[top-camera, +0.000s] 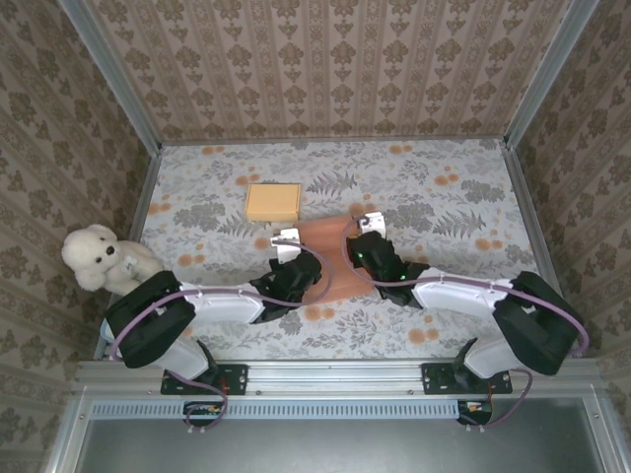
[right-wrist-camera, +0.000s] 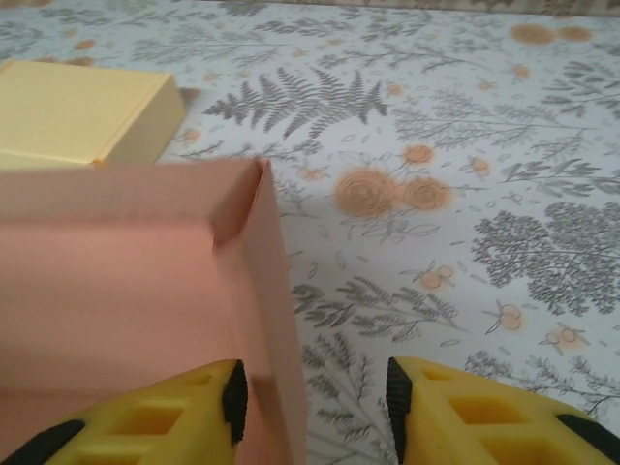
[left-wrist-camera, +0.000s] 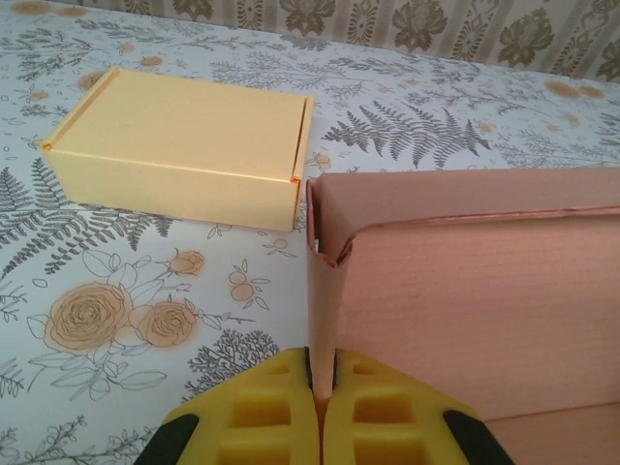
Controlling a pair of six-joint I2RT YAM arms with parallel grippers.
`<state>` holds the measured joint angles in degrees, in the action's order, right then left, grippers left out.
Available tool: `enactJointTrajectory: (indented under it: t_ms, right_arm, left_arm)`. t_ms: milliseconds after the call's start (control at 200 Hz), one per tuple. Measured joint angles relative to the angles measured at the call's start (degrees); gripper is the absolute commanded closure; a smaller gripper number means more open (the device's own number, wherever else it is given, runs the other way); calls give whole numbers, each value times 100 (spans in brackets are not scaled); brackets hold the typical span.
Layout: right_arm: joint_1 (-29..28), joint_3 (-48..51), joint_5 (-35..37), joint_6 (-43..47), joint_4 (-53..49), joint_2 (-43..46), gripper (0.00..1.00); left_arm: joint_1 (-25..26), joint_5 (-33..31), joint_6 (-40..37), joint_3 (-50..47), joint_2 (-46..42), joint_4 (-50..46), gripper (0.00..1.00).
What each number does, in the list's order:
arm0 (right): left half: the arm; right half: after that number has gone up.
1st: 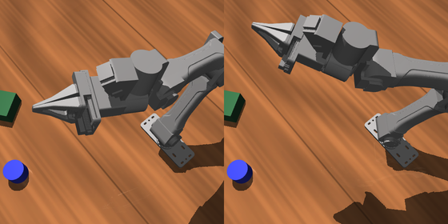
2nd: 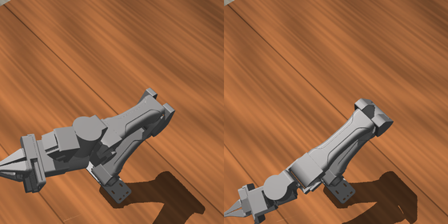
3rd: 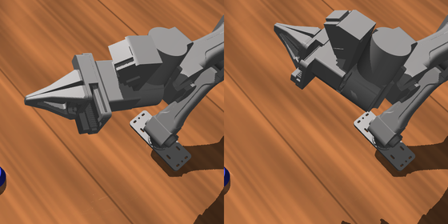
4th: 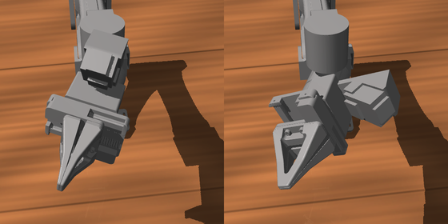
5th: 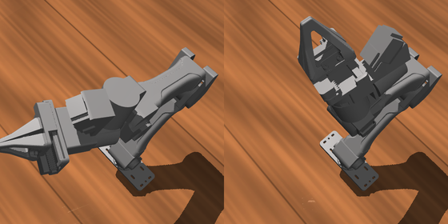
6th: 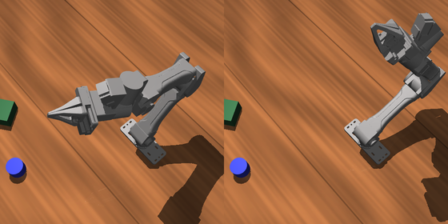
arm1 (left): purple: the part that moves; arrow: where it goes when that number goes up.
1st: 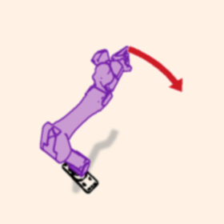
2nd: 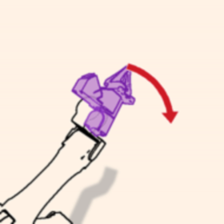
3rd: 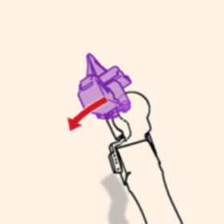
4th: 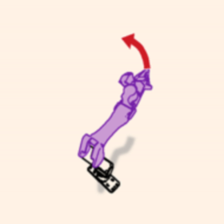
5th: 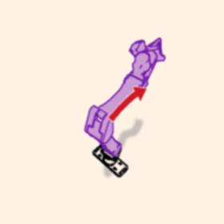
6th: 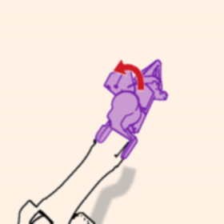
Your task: Fold the paper box
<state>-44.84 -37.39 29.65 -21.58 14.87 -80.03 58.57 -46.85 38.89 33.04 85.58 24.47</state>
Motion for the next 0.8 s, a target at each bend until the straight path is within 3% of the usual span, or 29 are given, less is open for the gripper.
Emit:
enactJointTrajectory:
  t_ms: [175,355,565,800]
  right_arm:
    - [0,431,-533,-111,-221,1255,48]
    - [2,614,-474,-236,-802,2601,47]
    - [0,1266,-227,-610,-933,3674,47]
    - [0,2162,-125,-914,-1152,4693,47]
  left_arm:
    - [-592,708,-487,-2,0,170,100]
    - [-1167,1917,-1534,-7,-125,184,100]
    - [-1071,3053,-2710,240,-592,-507,100]
    - [-601,3226,-3685,1285,-415,-1902,100]
